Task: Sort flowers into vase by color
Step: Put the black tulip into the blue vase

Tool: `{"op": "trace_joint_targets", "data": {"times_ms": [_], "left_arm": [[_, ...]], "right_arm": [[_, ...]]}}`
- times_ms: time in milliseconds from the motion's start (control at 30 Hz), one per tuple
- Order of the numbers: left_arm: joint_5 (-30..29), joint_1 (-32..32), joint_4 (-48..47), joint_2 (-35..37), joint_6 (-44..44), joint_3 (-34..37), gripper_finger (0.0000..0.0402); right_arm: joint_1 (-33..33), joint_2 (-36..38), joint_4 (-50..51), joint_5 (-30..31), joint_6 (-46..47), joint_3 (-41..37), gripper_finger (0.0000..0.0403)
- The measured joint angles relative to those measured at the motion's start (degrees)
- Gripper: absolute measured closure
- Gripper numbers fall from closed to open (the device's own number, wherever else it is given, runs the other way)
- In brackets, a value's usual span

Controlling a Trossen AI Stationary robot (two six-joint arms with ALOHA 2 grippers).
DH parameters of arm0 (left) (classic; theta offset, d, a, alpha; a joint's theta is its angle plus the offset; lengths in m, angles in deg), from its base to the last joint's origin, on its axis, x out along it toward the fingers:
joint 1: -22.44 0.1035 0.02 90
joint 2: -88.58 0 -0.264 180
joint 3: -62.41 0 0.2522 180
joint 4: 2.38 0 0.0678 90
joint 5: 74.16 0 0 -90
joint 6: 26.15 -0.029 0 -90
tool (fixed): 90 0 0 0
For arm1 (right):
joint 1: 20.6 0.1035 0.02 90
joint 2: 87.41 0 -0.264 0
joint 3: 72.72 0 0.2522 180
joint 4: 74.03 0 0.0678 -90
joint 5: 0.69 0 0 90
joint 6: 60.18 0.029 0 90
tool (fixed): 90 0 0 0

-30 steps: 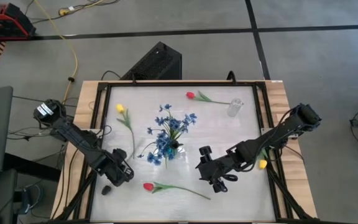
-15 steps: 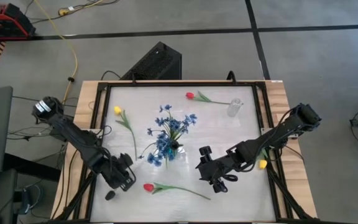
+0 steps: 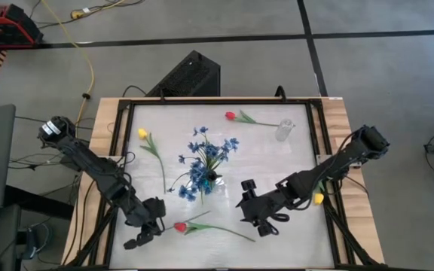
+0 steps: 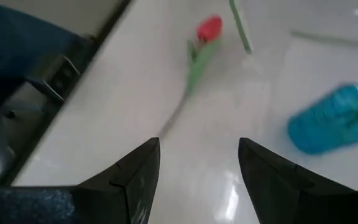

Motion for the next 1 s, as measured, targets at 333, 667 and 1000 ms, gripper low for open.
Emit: {"op": "trace_joint_targets", "data": {"times_ms": [333, 667, 1000], "left_arm": [[4.0, 6.4, 9.7, -4.6, -10.1, 0.0, 0.04], [6.6, 9.1, 14.7, -15.9, -11.9, -5.9, 0.04], [3.4, 10.5, 14.8, -20.3, -13.4, -11.5, 0.04]], "right_arm": [[4.0, -0.8, -10.5, 5.5, -2.3, 0.2, 0.0159], [7.4, -9.1, -11.7, 7.4, -12.3, 8.8, 0.0159], [4.2, -21.7, 1.0, 13.2, -10.7, 21.5, 0.0159]]}}
